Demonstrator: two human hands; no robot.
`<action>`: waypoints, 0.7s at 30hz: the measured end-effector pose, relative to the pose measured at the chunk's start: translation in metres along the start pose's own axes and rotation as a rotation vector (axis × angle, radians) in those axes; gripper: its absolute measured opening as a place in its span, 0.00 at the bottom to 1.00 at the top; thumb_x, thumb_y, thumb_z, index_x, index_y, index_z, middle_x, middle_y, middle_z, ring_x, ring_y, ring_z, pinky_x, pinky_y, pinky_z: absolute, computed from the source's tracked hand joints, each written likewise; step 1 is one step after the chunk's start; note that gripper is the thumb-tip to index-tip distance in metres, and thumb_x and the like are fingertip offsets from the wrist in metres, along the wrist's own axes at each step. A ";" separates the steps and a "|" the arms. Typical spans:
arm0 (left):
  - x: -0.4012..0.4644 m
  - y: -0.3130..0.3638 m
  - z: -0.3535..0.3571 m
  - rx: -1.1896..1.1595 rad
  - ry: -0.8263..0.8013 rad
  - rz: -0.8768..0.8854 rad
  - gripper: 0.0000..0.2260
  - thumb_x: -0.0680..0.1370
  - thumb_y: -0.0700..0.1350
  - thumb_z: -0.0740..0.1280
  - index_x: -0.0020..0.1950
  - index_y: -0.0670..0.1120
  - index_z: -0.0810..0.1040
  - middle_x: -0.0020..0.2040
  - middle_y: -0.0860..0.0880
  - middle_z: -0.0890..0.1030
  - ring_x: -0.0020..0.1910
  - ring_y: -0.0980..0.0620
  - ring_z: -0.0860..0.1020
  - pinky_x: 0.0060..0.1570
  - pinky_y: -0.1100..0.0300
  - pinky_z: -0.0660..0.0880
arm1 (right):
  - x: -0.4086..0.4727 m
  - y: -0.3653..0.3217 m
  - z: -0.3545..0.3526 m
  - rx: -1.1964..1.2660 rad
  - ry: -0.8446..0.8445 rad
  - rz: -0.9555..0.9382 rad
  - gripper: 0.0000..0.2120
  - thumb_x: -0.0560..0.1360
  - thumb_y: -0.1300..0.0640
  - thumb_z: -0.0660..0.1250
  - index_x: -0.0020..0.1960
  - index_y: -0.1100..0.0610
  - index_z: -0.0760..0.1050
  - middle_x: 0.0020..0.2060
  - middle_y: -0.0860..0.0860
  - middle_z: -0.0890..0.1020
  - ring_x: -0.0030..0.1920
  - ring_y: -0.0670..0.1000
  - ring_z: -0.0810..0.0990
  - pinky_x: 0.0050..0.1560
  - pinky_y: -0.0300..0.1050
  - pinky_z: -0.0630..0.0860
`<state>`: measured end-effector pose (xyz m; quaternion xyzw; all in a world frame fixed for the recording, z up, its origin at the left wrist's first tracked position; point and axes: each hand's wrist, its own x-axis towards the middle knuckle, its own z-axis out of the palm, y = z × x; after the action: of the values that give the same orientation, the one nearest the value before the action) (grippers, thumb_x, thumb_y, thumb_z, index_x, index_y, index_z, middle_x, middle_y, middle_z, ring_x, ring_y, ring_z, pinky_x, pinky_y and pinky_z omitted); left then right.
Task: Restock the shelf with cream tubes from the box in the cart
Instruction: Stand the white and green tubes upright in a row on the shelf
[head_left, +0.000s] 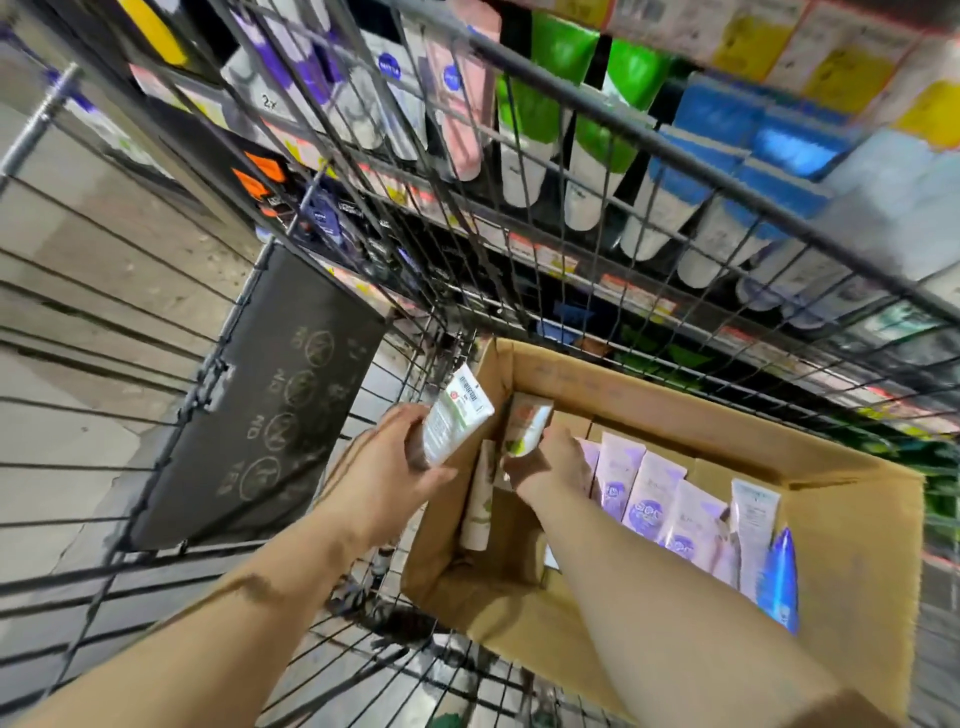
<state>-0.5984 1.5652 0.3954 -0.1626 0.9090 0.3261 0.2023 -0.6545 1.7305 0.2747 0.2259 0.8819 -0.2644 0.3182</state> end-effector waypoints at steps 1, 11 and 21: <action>-0.001 0.000 -0.001 0.006 0.001 0.002 0.26 0.74 0.54 0.72 0.70 0.54 0.67 0.54 0.61 0.71 0.52 0.58 0.73 0.51 0.65 0.70 | -0.001 0.000 -0.003 -0.023 -0.010 -0.020 0.30 0.64 0.44 0.74 0.61 0.55 0.72 0.57 0.55 0.79 0.58 0.59 0.77 0.53 0.46 0.74; -0.037 0.061 -0.036 0.028 -0.018 0.065 0.16 0.73 0.51 0.73 0.55 0.55 0.70 0.42 0.58 0.74 0.41 0.53 0.75 0.37 0.59 0.71 | -0.083 0.022 -0.120 0.212 -0.169 -0.131 0.14 0.73 0.59 0.69 0.59 0.53 0.77 0.51 0.50 0.82 0.48 0.52 0.78 0.36 0.40 0.71; -0.115 0.270 -0.093 -0.051 -0.268 0.424 0.17 0.73 0.50 0.71 0.60 0.51 0.75 0.49 0.51 0.82 0.45 0.55 0.80 0.46 0.63 0.76 | -0.226 0.082 -0.348 0.483 0.097 -0.363 0.11 0.71 0.54 0.75 0.46 0.51 0.73 0.45 0.50 0.83 0.45 0.48 0.80 0.49 0.47 0.79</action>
<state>-0.6387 1.7211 0.6572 0.0712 0.8794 0.4025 0.2440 -0.6049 1.9525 0.6306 0.1460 0.8338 -0.5077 0.1602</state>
